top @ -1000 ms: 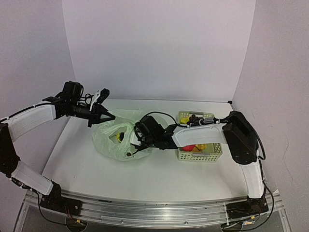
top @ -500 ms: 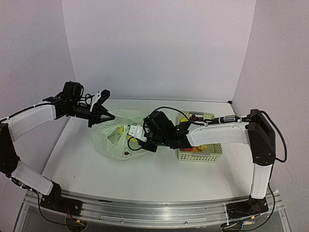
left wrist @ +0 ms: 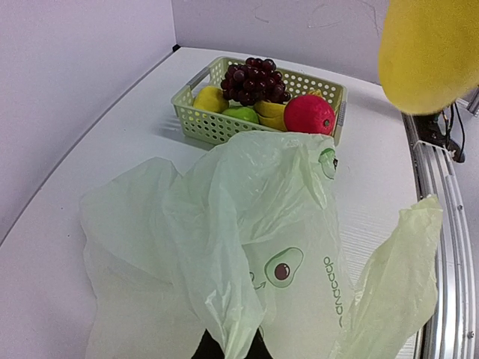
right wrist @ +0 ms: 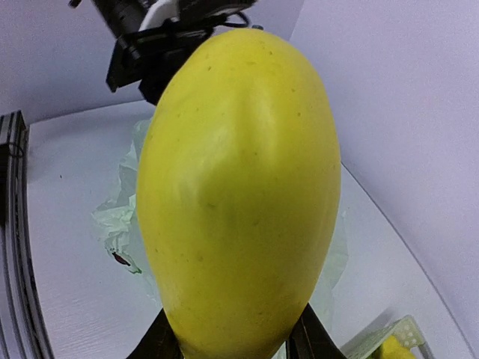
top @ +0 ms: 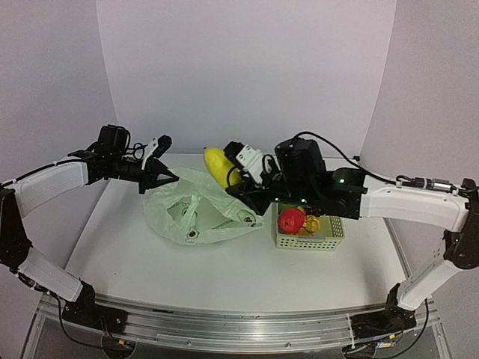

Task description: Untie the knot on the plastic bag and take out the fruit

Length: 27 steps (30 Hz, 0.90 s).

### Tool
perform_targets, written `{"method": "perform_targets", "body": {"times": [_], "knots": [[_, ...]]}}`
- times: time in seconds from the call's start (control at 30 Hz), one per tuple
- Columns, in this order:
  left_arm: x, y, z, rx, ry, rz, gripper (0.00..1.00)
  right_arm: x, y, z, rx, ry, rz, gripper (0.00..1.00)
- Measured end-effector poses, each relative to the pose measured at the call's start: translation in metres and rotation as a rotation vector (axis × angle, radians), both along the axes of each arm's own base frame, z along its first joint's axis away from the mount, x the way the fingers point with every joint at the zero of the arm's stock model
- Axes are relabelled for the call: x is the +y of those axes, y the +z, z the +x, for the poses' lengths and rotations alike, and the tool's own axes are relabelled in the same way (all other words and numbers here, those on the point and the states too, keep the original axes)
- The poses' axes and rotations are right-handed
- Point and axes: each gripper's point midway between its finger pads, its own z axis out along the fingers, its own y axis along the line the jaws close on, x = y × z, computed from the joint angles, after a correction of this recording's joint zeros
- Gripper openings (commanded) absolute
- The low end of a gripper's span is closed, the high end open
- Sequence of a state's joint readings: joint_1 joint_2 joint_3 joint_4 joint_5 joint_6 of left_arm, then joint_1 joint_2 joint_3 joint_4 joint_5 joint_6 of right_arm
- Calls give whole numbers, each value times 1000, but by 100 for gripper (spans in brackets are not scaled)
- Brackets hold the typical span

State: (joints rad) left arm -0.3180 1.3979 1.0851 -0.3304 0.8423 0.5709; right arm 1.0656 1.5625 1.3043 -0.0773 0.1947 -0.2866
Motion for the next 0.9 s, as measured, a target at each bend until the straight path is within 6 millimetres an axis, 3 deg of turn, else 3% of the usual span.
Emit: {"method": "perform_targets", "body": {"times": [0.1, 0.17, 0.27, 0.37, 0.43, 0.63, 0.8, 0.9], "knots": [[0, 0, 1, 3, 8, 0, 0, -43, 4, 23, 110, -175, 65, 6], [0, 1, 2, 5, 13, -4, 0, -90, -2, 51, 205, -377, 91, 5], [0, 2, 3, 0, 16, -8, 0, -167, -27, 82, 354, -704, 83, 5], [0, -1, 2, 3, 17, -9, 0, -225, -57, 84, 495, -944, 44, 5], [1, -3, 1, 6, 18, -8, 0, -253, -75, 76, 592, -1061, 21, 6], [2, -9, -3, 14, 18, -6, 0, -294, -120, 64, 821, -1266, -11, 9], [2, -10, -4, 6, 18, -9, 0, -300, -153, 60, 948, -1319, -68, 15], [2, -9, -4, -6, 18, -13, 0, -299, -165, 58, 992, -1306, -108, 28]]}}
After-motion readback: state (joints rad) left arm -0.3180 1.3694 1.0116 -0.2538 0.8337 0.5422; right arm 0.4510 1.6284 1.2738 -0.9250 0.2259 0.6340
